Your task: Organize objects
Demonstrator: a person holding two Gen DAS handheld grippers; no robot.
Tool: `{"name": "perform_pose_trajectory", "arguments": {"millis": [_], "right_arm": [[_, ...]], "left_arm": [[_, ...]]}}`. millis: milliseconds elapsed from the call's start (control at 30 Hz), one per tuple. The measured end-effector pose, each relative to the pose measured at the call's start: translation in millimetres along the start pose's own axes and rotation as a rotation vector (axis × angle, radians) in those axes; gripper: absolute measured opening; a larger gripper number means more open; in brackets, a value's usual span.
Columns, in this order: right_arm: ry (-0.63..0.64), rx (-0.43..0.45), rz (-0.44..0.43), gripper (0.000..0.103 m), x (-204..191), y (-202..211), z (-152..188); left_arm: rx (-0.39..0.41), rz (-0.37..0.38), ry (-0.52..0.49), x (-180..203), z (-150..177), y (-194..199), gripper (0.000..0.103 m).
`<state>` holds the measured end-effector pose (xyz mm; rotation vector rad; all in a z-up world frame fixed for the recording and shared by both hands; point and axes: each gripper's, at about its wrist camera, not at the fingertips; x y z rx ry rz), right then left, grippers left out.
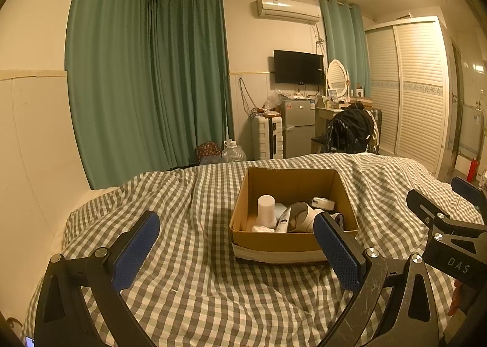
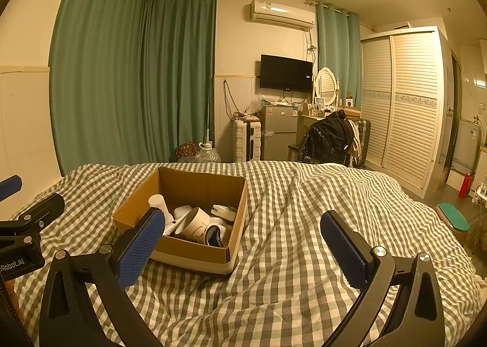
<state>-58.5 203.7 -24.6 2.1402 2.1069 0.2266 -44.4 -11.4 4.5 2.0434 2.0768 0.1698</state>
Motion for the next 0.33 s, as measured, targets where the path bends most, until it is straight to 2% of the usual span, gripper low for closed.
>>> {"name": "perform_pose_trajectory", "arguments": {"millis": [333], "right_arm": [[-0.002, -0.006, 0.000, 0.103, 0.8, -0.5, 0.6]], "left_arm": [[-0.001, 0.005, -0.002, -0.1, 3.6, 0.3, 0.103]]}}
Point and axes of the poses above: each gripper's, at about its wrist camera, not at the fingertips, and y roughly against the way its jaws point, x to its right, z to its underside, and after that the axes turned 7 degrees about x, right-handed
